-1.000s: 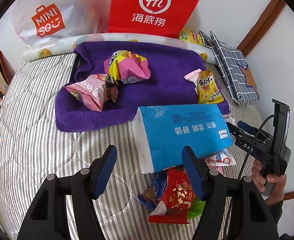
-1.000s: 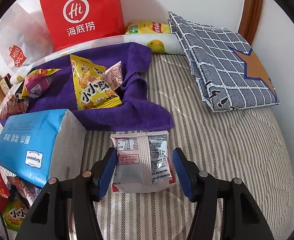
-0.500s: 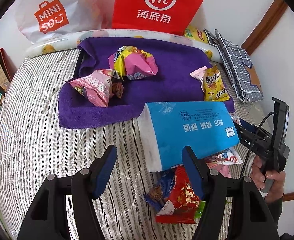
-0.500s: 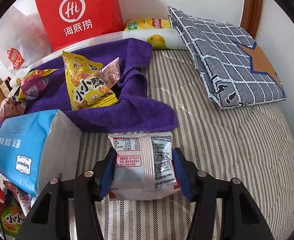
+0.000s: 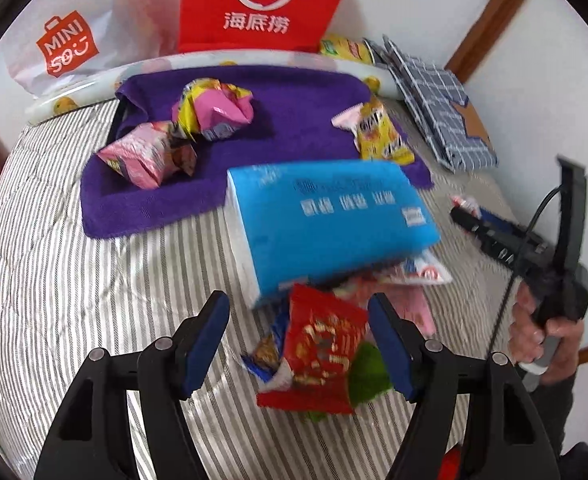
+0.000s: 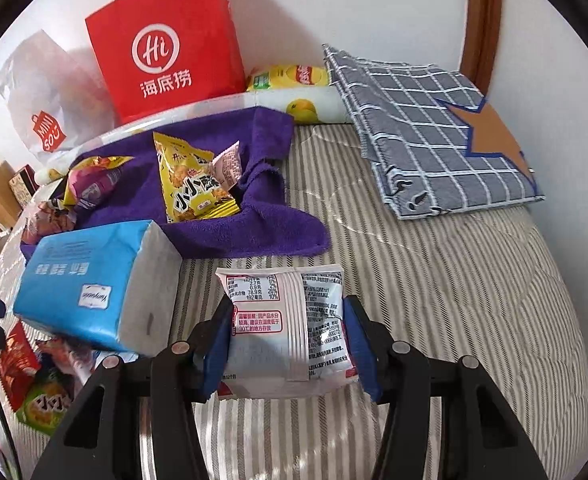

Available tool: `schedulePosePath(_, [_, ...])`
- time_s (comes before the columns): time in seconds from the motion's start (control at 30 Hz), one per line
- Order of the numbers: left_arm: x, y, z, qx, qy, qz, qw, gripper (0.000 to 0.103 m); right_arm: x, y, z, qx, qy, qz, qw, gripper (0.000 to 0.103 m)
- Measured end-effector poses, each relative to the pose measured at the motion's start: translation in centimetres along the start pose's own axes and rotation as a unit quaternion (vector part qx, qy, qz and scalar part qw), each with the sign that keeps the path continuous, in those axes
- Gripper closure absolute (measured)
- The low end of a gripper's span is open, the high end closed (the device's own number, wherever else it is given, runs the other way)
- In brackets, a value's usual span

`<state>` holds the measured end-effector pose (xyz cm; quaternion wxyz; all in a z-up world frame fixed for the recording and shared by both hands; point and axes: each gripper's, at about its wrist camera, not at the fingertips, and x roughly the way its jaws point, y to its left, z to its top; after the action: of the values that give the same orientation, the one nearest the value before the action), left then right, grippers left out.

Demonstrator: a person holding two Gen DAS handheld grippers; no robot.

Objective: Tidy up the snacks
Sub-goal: 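Close the right tool on the white printed packet while the left grasps the red packet, then carry the white packet in the right tool while the left carries the red packet to the towel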

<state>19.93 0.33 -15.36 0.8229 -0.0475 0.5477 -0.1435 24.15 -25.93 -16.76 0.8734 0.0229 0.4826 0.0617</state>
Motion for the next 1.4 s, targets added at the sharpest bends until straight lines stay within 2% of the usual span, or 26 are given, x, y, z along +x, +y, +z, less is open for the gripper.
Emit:
schedulePosePath(0.2, [0.7,-0.3,-1.2,0.006,0.015,0.009,0.9998,0.032,-1.6,-0.4,-0.9,-0.003,-0.006,-0.007,1.000,0.052])
schedulePosePath(0.4, [1.4,-0.8,-1.9,0.018,0.021,0.041,0.9988,0.032,-3.1,-1.1,-1.5,-0.003,-0.010,-0.017,1.000,0.052])
schedulePosePath(0.53, [1.8,-1.1,-2.1,0.019,0.024,0.031,0.9990,0.036,-3.8,-1.3,-2.0,-0.003,-0.013,-0.020,1.000,0.052])
schedulePosePath(0.63, [1.7,-1.0,-2.1,0.017,0.025,0.021,0.9993,0.053,-4.1,-1.1,-2.2,-0.006,-0.013,-0.024,1.000,0.052])
schedulePosePath(0.67, [1.7,-1.0,-2.1,0.015,0.027,0.013,0.9995,0.061,-4.1,-1.0,-2.2,-0.007,-0.013,-0.024,1.000,0.052])
schedulePosePath(0.87, [0.3,-0.4,-2.4,0.003,0.009,-0.015,0.9998,0.062,-4.5,-0.4,-2.3,-0.010,-0.013,-0.026,1.000,0.052])
schedulePosePath(1.4, [-4.5,1.0,-1.6,-0.011,-0.046,-0.028,0.9985,0.062,-7.1,3.4,-0.7,-0.030,-0.040,-0.015,0.999,0.052])
